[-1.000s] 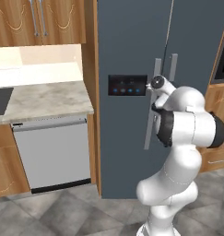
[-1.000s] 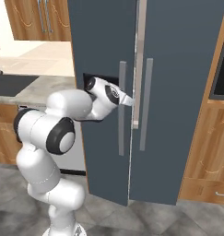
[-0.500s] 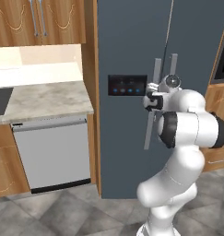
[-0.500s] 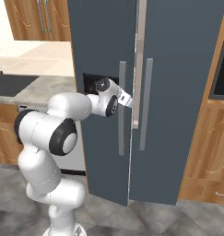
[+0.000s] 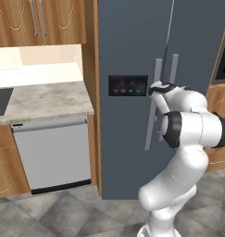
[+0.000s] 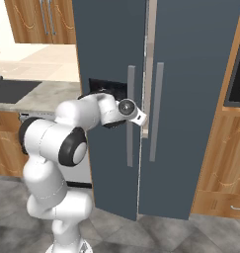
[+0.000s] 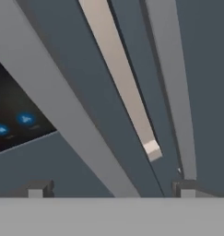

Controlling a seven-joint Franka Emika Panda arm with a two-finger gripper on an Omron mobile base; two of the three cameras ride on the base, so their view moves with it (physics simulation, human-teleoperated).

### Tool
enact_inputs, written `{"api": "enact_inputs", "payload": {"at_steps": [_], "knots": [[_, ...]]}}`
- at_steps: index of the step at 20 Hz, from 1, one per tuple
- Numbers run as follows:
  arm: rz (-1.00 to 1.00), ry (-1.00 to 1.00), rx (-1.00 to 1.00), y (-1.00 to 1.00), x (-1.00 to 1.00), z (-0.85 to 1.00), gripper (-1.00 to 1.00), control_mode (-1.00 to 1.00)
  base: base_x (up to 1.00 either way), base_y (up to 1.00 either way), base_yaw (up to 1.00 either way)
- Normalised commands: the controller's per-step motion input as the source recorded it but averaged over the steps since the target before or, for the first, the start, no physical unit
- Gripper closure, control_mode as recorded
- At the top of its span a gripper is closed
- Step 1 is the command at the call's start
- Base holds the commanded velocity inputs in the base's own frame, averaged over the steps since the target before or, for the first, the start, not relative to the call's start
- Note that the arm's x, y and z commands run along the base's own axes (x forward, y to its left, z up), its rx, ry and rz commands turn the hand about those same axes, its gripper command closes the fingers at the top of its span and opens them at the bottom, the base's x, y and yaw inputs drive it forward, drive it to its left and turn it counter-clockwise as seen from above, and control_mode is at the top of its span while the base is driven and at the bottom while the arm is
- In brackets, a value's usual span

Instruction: Store the hot dog in the freezer for long-term storage. Close the freezer door after placing the cooked food.

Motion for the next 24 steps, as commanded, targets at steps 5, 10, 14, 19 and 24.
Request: {"api": "enact_inputs", "payload": {"at_steps": [5, 10, 14, 19, 24], "knots": [[0.0, 0.3, -0.03, 0.05, 0.24, 0.51, -1.0, -1.0, 0.0, 0.0, 0.0], [0.0, 0.34, -0.08, 0.1, 0.27, 0.74, -1.0, -1.0, 0.0, 0.0, 0.0], [0.0, 0.26, 0.0, 0.0, 0.27, 0.55, -1.0, -1.0, 0.0, 0.0, 0.0], [0.0, 0.15, 0.02, 0.0, 0.34, 0.33, -1.0, -1.0, 0.0, 0.0, 0.0], [0.0, -0.01, 0.03, 0.0, 0.01, 0.02, -1.0, -1.0, 0.0, 0.0, 0.0]]}}
